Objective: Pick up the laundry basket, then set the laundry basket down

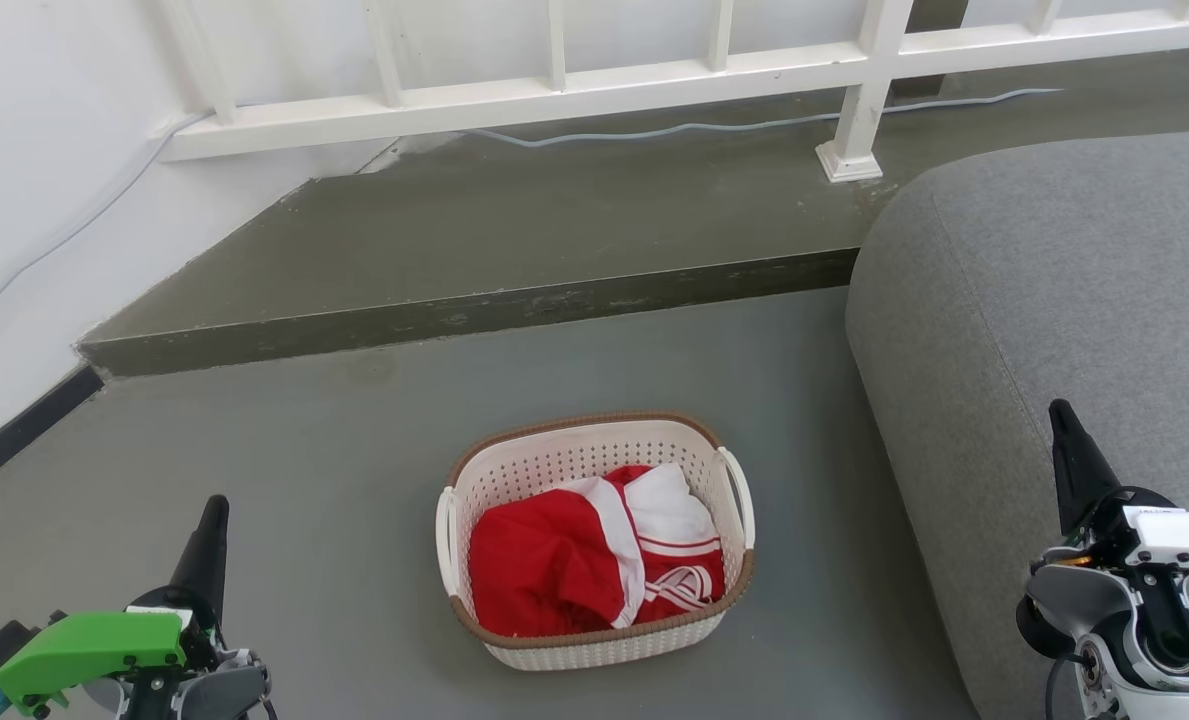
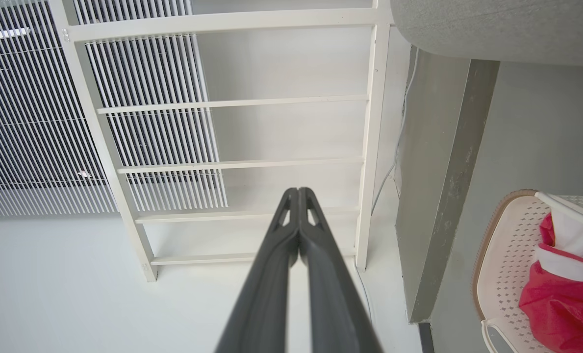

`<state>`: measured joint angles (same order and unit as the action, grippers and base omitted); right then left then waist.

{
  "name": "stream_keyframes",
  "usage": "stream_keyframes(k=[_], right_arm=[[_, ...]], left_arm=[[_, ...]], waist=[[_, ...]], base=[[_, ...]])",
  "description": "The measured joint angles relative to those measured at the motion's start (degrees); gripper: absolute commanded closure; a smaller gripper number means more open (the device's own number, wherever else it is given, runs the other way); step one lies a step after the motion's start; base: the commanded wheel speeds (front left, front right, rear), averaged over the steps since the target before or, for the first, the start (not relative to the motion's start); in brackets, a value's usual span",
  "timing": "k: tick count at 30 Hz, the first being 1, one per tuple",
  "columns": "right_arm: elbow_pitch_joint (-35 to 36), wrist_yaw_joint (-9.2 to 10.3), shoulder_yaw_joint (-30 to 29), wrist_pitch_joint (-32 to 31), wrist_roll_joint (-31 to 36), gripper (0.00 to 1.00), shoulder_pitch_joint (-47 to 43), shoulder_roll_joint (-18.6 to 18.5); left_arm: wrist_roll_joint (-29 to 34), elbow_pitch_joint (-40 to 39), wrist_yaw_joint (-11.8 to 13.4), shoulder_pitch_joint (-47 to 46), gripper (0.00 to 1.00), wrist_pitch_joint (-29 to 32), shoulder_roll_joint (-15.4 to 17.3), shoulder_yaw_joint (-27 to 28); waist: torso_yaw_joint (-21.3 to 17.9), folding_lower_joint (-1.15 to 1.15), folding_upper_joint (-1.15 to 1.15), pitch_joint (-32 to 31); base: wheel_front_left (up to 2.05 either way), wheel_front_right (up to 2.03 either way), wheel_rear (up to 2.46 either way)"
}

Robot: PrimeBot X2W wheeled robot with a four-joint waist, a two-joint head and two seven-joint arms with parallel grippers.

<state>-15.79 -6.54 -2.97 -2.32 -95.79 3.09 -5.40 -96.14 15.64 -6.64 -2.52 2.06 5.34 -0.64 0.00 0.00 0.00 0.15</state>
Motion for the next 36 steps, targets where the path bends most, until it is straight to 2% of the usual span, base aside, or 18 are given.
stream_keyframes(k=[36], right_arm=[[-0.25,-0.01,-0.18,-0.34,0.0,1.0,0.03,0.08]], left_arm=[[0.01,0.23,-0.41,-0.16,1.0,0.24,-0.04,0.22]], waist=[[0.0,0.0,0.0,-0.01]], base=[[0.0,0.0,0.0]])
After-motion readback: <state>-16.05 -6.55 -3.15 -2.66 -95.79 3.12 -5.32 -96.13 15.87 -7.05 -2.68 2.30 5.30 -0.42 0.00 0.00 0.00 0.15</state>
